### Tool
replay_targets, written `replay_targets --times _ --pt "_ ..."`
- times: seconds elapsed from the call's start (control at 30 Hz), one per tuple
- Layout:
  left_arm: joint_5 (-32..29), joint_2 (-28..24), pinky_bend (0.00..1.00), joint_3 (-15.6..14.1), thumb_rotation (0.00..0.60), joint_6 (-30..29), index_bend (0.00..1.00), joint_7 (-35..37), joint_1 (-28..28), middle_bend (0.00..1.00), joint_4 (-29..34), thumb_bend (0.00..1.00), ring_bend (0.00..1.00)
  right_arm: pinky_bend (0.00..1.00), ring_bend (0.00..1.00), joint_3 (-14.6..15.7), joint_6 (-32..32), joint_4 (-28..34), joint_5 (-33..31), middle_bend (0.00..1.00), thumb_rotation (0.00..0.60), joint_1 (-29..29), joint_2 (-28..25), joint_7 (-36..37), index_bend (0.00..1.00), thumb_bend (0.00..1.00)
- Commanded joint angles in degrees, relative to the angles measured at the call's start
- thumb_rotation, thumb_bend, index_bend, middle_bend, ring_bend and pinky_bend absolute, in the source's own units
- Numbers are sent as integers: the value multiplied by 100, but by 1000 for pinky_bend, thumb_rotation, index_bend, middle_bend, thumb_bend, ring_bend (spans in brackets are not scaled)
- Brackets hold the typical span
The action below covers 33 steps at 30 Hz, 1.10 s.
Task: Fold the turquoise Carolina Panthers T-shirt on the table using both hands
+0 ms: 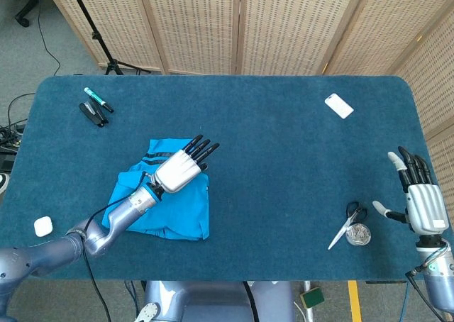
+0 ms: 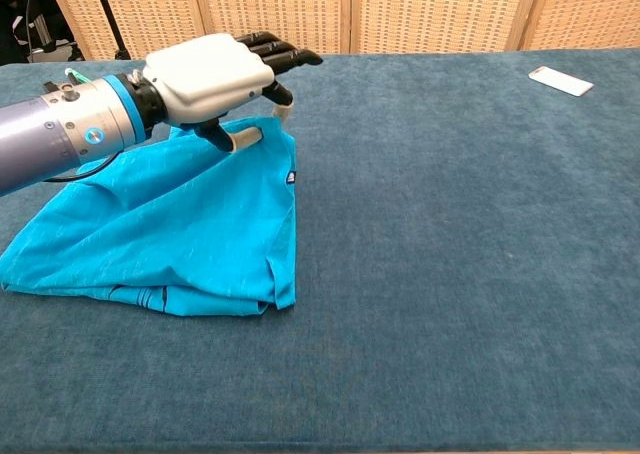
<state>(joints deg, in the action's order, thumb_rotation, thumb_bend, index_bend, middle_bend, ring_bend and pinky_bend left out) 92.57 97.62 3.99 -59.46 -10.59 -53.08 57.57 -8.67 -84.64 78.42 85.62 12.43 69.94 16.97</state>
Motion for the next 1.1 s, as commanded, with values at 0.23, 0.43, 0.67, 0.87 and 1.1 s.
replay_targets --times 0.23,0.43,0.67,0.87,1.1 --pt "-68 199 0 -53 600 273 742 -168 -104 0 -242 456 0 0 0 -3 1 5 1 0 600 -1 -8 12 0 0" --pt "-55 360 0 -86 600 303 742 -175 -138 0 -401 441 0 0 0 -12 -4 7 -9 0 600 -4 -15 28 0 0" --pt "-217 663 0 1 600 351 719 -288 -131 0 -744 437 0 0 0 -12 3 6 -12 0 600 -7 -25 58 0 0" --pt "-492 849 0 185 600 370 27 -239 -81 0 -809 333 0 0 0 -9 -2 6 -8 0 600 -12 -29 65 0 0" --pt "-727 890 0 454 600 165 0 48 -24 0 -726 280 0 0 0 -3 -7 9 4 0 600 -14 -28 58 0 0"
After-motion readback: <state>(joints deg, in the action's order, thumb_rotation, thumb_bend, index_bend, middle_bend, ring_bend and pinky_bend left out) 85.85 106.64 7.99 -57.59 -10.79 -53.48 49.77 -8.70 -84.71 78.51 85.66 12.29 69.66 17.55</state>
